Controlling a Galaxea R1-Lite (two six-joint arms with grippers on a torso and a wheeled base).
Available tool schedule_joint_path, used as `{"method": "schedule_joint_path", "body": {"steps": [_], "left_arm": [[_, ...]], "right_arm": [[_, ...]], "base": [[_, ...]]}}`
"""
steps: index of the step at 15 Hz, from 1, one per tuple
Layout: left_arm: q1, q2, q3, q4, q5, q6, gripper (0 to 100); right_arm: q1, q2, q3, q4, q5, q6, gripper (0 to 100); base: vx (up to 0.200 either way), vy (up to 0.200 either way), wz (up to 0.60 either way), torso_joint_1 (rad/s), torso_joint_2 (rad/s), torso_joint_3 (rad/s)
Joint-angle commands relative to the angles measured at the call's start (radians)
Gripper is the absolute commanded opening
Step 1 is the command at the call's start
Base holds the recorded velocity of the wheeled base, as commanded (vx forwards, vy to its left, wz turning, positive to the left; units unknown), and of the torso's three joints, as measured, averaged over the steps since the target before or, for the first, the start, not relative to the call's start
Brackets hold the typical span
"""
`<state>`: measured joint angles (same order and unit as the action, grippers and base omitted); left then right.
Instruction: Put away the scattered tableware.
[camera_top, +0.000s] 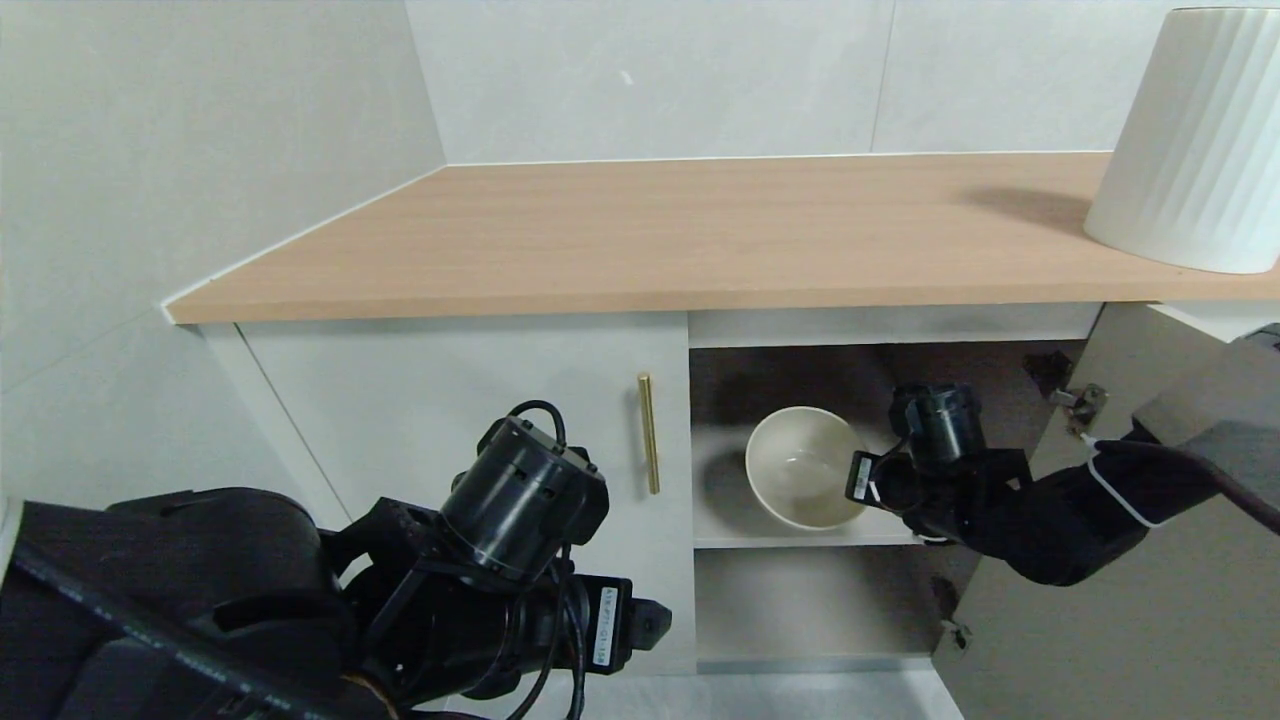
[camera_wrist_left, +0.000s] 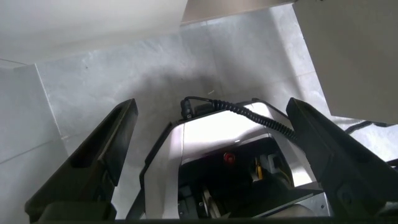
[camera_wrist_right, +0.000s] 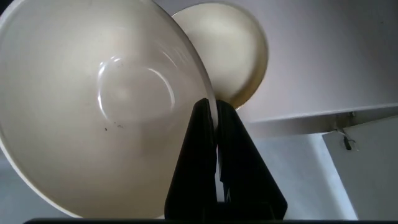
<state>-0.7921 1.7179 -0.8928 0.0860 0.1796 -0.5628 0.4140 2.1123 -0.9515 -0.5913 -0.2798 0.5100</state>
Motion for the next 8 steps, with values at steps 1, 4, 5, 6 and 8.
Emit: {"method": "schedule_joint_path", "body": {"steps": [1,4,5,6,8], "left_arm": [[0.001,0.000,0.000,0.000,0.008,0.000,100],[0.001,0.002,0.002,0.000,0.011,0.000,100],[0.001,0.002,0.002,0.000,0.011,0.000,100],[0.001,0.002,0.002,0.000,0.011,0.000,100],[0.001,0.002,0.002,0.000,0.011,0.000,100]], "right_arm": [[-0.014,0.057,-0.038,0.001,-0.006,0.019,0],[-0.038,0.109,-0.085,-0.001,-0.016,0.025,0],[-0.041,0.118,-0.096,0.001,-0.022,0.025,0],[-0.049,0.123,-0.102,0.001,-0.024,0.025,0],[-0.061,0.140,-0.121,0.001,-0.030,0.025,0]], "base": [[0.000,0.000,0.00,0.000,0.00,0.000],[0.000,0.000,0.00,0.000,0.00,0.000],[0.000,0.000,0.00,0.000,0.00,0.000],[0.000,0.000,0.00,0.000,0.00,0.000],[0.000,0.000,0.00,0.000,0.00,0.000]]}}
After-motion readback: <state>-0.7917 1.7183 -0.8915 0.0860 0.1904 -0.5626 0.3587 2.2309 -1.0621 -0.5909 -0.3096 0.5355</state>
